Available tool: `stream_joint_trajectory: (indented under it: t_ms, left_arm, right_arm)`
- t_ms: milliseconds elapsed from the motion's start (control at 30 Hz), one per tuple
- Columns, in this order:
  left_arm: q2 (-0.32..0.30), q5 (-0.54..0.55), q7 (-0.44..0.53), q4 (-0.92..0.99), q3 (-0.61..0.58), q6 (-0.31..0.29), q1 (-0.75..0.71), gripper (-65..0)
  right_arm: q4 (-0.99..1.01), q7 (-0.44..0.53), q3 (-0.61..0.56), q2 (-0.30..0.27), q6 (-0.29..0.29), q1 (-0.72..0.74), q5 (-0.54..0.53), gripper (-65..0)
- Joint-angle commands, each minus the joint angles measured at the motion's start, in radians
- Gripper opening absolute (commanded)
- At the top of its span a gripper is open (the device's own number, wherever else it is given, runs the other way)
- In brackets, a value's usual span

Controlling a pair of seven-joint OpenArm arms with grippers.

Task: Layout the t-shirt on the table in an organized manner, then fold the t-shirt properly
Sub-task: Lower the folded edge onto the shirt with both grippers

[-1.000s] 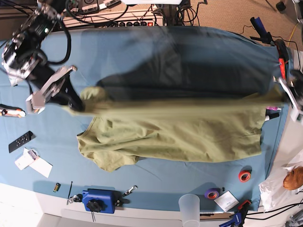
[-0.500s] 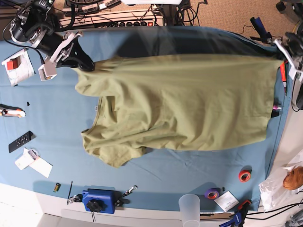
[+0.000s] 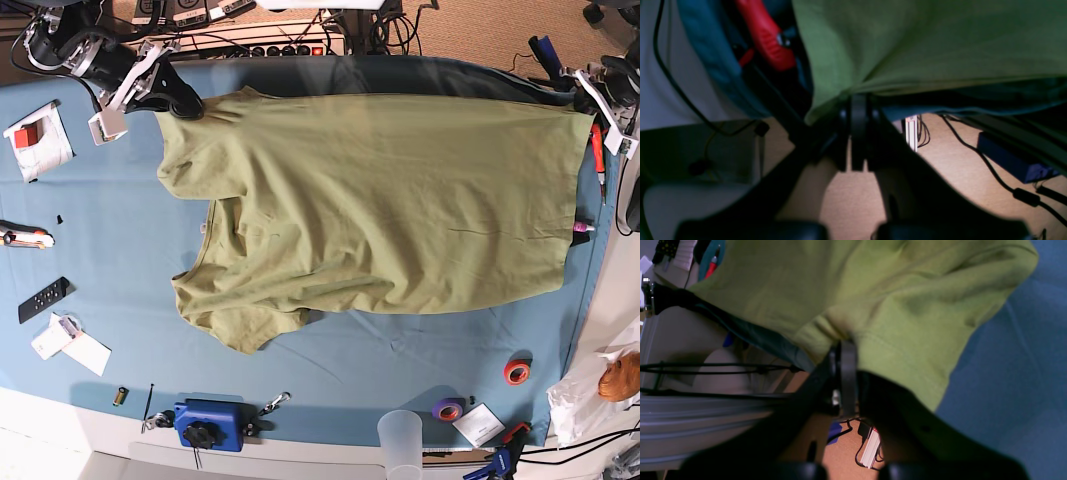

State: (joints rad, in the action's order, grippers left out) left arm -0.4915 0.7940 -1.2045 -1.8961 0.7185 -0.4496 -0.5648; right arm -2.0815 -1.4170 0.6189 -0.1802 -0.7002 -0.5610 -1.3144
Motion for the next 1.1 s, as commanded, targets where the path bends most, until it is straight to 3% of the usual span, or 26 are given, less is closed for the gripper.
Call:
stream_joint_trajectory:
  t_ms: [0, 133, 300, 600, 867, 1067]
  left_arm:
    - [-0.015, -0.009, -0.003, -0.011, 0.011, 0.003, -0.003, -65.0]
    - [-0.016, -0.039, 0.008, -0.011, 0.011, 0.003, -0.003, -65.0]
    - [-0.019, -0.167, 0.071, -0.011, 0.011, 0.003, -0.003, -65.0]
    - [-0.035, -0.173, 0.167, -0.008, 0.011, 0.003, 0.044, -65.0]
    - [-0.035, -0.137, 0.211, 0.032, 0.01, 0.003, 0.162, -65.0]
    - [-0.032, -0.129, 0.294, 0.128, 0.01, 0.003, 0.219, -65.0]
  right_arm:
    - [-0.016, 0.021, 0.005, -0.014, 0.002, -0.004, -0.029, -65.0]
    - [-0.016, 0.021, 0.005, -0.014, 0.002, -0.004, -0.029, -65.0]
    - [-0.016, 0.021, 0.005, -0.014, 0.002, -0.005, -0.029, -65.0]
    - [-0.016, 0.021, -0.04, -0.014, 0.002, 0.0, -0.029, -65.0]
    - [0.021, 0.021, -0.096, -0.013, 0.002, 0.12, 0.172, -65.0]
    - [0.146, 0.021, -0.134, -0.014, 0.002, 0.243, 0.202, -65.0]
